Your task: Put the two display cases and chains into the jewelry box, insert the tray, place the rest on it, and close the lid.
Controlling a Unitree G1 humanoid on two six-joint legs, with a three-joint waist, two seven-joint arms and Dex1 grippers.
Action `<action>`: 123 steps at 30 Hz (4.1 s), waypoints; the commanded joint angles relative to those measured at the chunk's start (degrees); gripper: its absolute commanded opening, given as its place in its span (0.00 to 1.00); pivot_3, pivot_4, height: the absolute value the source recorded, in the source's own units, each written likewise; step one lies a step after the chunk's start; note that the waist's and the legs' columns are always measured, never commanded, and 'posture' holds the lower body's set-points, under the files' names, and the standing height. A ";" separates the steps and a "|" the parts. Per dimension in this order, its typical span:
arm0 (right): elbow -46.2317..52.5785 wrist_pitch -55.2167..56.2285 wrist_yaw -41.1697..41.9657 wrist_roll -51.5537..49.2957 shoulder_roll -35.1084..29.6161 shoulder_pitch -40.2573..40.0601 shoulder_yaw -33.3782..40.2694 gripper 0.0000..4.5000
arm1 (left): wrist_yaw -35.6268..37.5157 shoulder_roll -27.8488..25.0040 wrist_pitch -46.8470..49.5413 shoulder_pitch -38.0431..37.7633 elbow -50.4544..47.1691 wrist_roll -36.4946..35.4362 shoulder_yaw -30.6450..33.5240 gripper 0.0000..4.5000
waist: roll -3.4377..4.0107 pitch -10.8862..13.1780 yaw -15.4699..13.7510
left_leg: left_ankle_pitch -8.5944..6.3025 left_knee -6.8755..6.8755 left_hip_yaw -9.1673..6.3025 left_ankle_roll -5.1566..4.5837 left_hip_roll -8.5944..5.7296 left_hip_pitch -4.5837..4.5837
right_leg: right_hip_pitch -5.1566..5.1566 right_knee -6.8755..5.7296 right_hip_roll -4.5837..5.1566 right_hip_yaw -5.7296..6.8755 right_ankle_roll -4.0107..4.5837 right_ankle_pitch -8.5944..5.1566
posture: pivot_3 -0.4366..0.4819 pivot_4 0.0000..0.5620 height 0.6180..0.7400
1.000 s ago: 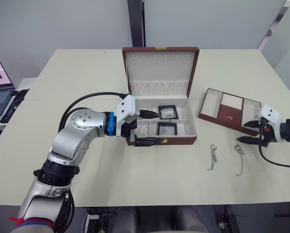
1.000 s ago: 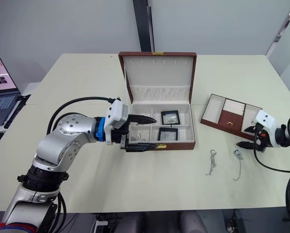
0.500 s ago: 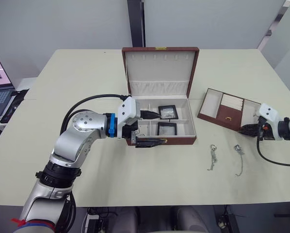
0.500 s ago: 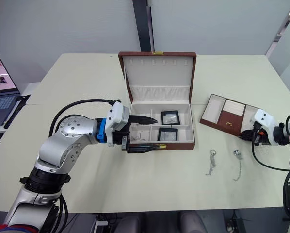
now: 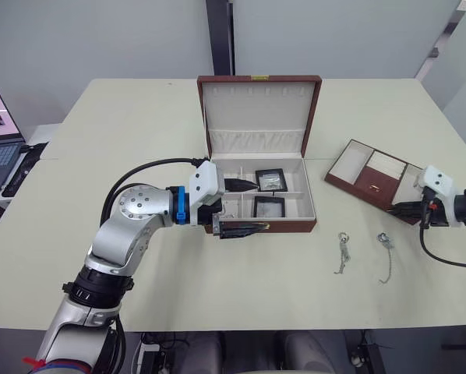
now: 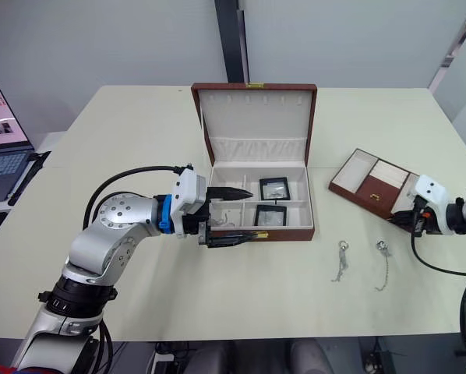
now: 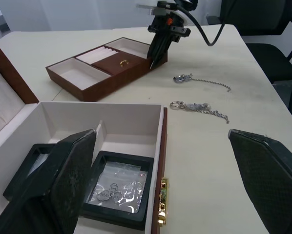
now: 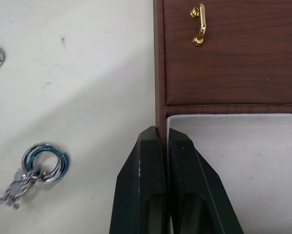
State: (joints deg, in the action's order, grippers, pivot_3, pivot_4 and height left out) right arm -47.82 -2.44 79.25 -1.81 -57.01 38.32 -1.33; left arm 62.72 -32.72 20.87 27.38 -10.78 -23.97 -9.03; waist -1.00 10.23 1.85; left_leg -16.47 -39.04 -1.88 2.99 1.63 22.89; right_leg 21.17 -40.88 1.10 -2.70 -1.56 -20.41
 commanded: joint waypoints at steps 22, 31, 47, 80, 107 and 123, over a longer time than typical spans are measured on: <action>69.15 -36.88 -5.82 -22.84 -8.84 -18.61 8.78 0.00 | -14.80 -1.40 1.08 -26.19 -18.96 -5.91 20.40 1.00 | 0.10 -0.03 -0.01 | -0.13 0.01 -0.25 -0.24 0.02 -0.01 | -0.08 0.04 0.00 0.09 -0.01 0.00 | 0.48 0.27 1.00; 67.06 -37.96 -7.18 -17.20 -2.94 -3.58 -8.64 0.00 | -20.57 0.23 0.44 -39.54 -25.33 -6.94 27.50 1.00 | 0.04 0.00 -0.19 | -0.13 0.04 -0.34 -0.24 0.00 0.04 | -0.06 0.10 0.04 0.11 0.00 0.00 | 0.48 0.27 1.00; 61.04 -38.23 -6.42 -9.07 9.09 9.48 -23.11 0.00 | -27.06 5.35 -4.47 -52.01 -31.46 -5.75 29.07 1.00 | 0.03 0.01 -0.11 | -0.14 0.05 -0.38 -0.24 -0.01 0.04 | -0.06 0.11 0.06 0.14 0.00 0.00 | 0.48 0.27 1.00; 56.71 -36.26 -5.55 -2.87 12.94 10.18 -26.23 0.00 | -33.97 3.24 2.79 -47.09 -36.85 -8.23 27.44 1.00 | 0.00 -0.01 -0.07 | -0.14 0.06 -0.42 -0.24 -0.01 0.02 | -0.09 0.11 0.05 0.18 0.00 0.00 | 0.48 0.27 1.00; 55.20 -40.55 -5.97 -1.78 12.89 11.34 -27.00 0.00 | -35.17 3.45 3.42 -46.07 -36.66 -7.81 25.89 1.00 | -0.01 -0.02 -0.09 | -0.14 0.06 -0.45 -0.24 -0.02 0.00 | -0.12 0.11 0.06 0.18 0.00 0.00 | 0.48 0.27 1.00; 55.88 -41.05 -5.73 -1.56 11.46 10.70 -26.92 0.00 | -34.35 3.58 2.89 -45.97 -35.59 -7.46 25.51 1.00 | -0.01 -0.02 -0.09 | -0.14 0.06 -0.46 -0.24 -0.03 0.01 | -0.13 0.13 0.06 0.17 0.00 0.00 | 0.48 0.27 1.00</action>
State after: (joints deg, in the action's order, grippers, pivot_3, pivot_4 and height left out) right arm 8.61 -42.87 74.22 -5.25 -43.94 49.40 -28.16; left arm 28.20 -29.02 24.71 -18.59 -45.38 -31.32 16.57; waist -1.01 10.21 1.76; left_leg -16.61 -38.98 -2.34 2.75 1.60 22.90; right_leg 21.05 -40.75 1.16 -2.53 -1.56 -20.41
